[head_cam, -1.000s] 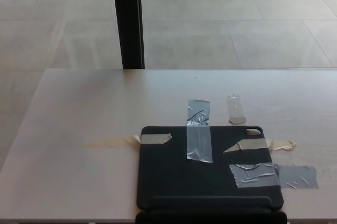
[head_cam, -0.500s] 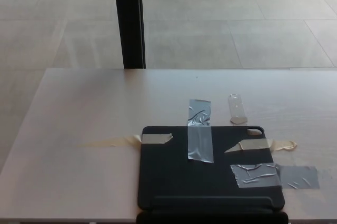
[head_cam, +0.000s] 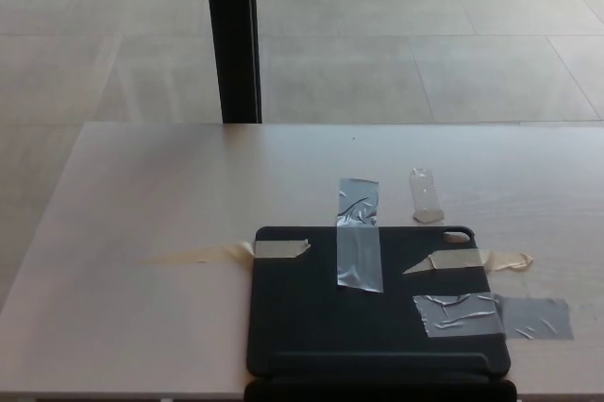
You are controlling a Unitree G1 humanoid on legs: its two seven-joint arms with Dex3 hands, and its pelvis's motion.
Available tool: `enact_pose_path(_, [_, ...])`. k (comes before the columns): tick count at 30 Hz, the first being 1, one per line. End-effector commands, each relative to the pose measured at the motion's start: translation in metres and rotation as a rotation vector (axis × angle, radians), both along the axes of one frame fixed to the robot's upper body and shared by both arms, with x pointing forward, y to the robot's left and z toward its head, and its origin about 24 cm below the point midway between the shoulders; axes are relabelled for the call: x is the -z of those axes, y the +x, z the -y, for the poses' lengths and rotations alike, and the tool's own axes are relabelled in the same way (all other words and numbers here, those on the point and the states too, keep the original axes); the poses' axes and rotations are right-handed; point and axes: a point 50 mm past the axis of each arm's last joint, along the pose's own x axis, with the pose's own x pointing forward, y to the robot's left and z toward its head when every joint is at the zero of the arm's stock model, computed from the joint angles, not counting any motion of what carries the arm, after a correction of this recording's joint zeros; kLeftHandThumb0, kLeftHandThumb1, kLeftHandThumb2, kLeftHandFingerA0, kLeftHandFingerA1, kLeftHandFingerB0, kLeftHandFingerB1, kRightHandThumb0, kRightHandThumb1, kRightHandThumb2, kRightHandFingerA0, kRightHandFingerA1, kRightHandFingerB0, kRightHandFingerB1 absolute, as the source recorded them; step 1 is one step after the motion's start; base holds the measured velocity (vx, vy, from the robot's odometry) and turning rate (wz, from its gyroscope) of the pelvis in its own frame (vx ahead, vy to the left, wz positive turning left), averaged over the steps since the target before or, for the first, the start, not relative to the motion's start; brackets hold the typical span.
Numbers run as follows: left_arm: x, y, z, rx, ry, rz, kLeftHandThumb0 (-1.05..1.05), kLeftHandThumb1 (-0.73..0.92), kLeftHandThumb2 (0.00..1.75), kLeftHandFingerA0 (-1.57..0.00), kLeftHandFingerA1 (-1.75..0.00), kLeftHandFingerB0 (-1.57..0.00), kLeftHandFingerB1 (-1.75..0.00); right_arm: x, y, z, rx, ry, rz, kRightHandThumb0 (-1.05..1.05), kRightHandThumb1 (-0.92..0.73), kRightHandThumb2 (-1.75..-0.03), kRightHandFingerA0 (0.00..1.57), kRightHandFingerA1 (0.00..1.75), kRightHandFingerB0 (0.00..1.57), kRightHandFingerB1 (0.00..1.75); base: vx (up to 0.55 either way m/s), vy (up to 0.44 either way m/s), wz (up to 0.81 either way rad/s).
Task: The robot uses its right hand to open a folded tablet cover kept in the middle of the desk
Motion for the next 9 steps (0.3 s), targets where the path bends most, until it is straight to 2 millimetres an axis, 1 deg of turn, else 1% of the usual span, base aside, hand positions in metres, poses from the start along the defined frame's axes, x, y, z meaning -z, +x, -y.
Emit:
enact_pose_path(1, [0.008, -0.021, 0.000, -0.024, -0.005, 0.003, -0.43, 0.38, 0.54, -0.83, -0.78, -0.83, -0.73, 0.083, -0.110, 0.062, 1.001, -0.036, 0.164, -0.77, -0.86, -0.65, 0.66, 0.70, 0.30, 0.50, 0.00, 0.000, 0.00])
enact_pose_path(2, [0.009, -0.023, 0.001, -0.013, 0.000, -0.016, -0.56, 0.32, 0.82, -0.76, -0.80, -0.72, -0.76, 0.095, -0.111, 0.057, 1.051, -0.043, 0.093, -0.77, -0.87, -0.66, 0.83, 0.77, 0.40, 0.56, 0.00, 0.000, 0.00])
enact_pose_path(3, [0.011, -0.025, 0.002, -0.010, 0.000, -0.024, -0.56, 0.32, 0.82, -0.76, -0.80, -0.72, -0.76, 0.099, -0.112, 0.056, 1.066, -0.051, 0.065, -0.77, -0.87, -0.66, 0.83, 0.77, 0.40, 0.56, 0.00, 0.000, 0.00])
enact_pose_path(4, [0.011, -0.025, 0.002, -0.012, -0.001, -0.024, -0.60, 0.36, 0.84, -0.76, -0.80, -0.71, -0.75, 0.102, -0.111, 0.054, 1.080, -0.048, 0.072, -0.77, -0.86, -0.66, 0.80, 0.83, 0.44, 0.66, 0.00, 0.000, 0.00])
enact_pose_path(5, [0.011, -0.026, 0.001, -0.015, -0.001, -0.022, -0.61, 0.38, 0.86, -0.78, -0.80, -0.71, -0.75, 0.107, -0.110, 0.050, 1.102, -0.034, 0.083, -0.76, -0.86, -0.66, 0.74, 0.86, 0.47, 0.81, 0.00, 0.000, 0.00])
enact_pose_path(6, [0.010, -0.026, 0.000, -0.018, 0.000, -0.021, -0.61, 0.38, 0.86, -0.78, -0.80, -0.71, -0.75, 0.112, -0.109, 0.047, 1.114, -0.022, 0.088, -0.76, -0.86, -0.66, 0.74, 0.86, 0.47, 0.81, 0.00, 0.000, 0.00])
enact_pose_path(7, [0.010, -0.026, 0.000, -0.024, 0.000, -0.019, -0.55, 0.56, 0.57, -0.81, -0.76, -0.78, -0.71, 0.114, -0.108, 0.044, 1.119, -0.028, 0.055, -0.76, -0.88, -0.66, 0.73, 0.86, 0.49, 0.88, 0.00, 0.000, 0.00])
enact_pose_path(8, [0.010, -0.027, 0.001, -0.037, -0.005, -0.006, -0.54, 0.58, 0.57, -0.83, -0.80, -0.74, -0.71, 0.121, -0.107, 0.041, 1.119, -0.015, 0.034, -0.74, -0.89, -0.66, 0.67, 0.87, 0.49, 1.05, 0.00, 0.000, 0.00])
enact_pose_path(9, [0.010, -0.027, 0.001, -0.037, -0.005, -0.006, -0.54, 0.58, 0.57, -0.83, -0.80, -0.74, -0.71, 0.121, -0.107, 0.041, 1.119, -0.015, 0.034, -0.74, -0.89, -0.66, 0.67, 0.87, 0.49, 1.05, 0.00, 0.000, 0.00])
